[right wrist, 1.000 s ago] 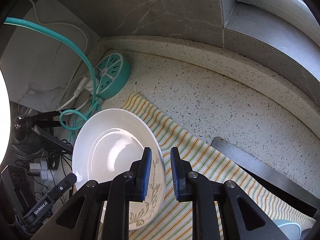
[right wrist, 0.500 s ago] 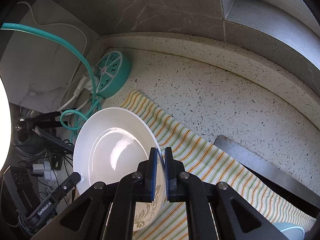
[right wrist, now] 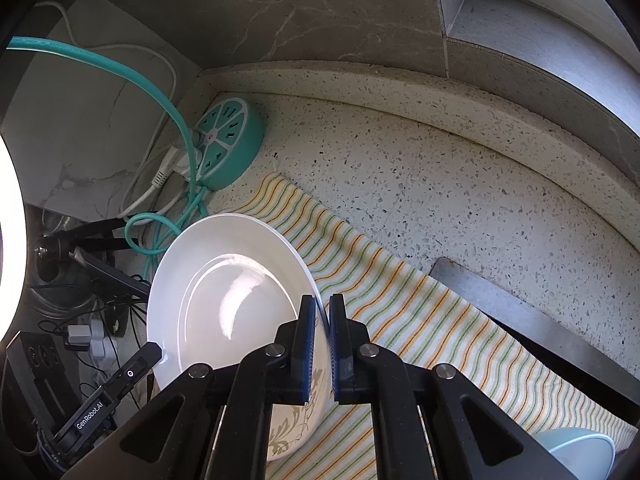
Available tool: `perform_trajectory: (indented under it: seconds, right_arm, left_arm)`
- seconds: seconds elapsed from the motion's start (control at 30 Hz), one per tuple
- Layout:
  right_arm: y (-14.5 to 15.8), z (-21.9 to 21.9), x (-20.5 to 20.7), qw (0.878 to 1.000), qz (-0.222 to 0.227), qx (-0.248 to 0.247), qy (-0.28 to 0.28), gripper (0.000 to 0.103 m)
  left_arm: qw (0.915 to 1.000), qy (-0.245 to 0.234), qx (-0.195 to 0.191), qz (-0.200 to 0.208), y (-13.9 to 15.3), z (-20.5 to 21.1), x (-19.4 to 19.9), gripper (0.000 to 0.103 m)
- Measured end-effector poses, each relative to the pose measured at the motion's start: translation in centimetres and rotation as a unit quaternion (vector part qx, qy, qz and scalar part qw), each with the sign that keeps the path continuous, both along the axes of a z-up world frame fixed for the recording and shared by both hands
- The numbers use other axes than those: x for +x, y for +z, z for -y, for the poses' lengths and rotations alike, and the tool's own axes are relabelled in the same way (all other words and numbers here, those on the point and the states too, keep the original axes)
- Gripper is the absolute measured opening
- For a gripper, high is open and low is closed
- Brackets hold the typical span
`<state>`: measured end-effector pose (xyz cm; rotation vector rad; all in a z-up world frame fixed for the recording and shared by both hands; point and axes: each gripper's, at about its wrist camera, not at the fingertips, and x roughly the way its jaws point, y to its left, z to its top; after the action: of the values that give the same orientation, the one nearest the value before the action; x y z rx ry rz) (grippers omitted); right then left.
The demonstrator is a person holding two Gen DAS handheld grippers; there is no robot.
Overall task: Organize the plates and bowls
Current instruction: 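Lift the white leaf-pattern plate with both grippers toward the plate stack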
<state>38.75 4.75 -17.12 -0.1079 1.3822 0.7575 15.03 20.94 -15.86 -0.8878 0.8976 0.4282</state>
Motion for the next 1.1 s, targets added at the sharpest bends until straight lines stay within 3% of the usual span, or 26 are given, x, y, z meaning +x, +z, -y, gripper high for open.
perform_trajectory:
  seconds: [0.4, 1.1]
  right_arm:
    - [1.6, 0.5, -2.8, 1.000, 0.002, -0.001, 0.004, 0.006]
    - [2.7, 3.8, -10.4, 0.999, 0.006, 0.010, -0.048, 0.007]
  left_arm:
    - [1.0000, -0.004, 0.006, 0.004, 1.2, 0.4, -2.4, 0.008]
    - [0.9974, -0.070, 0.016, 0.010, 3.2, 0.8, -7.1, 0.008]
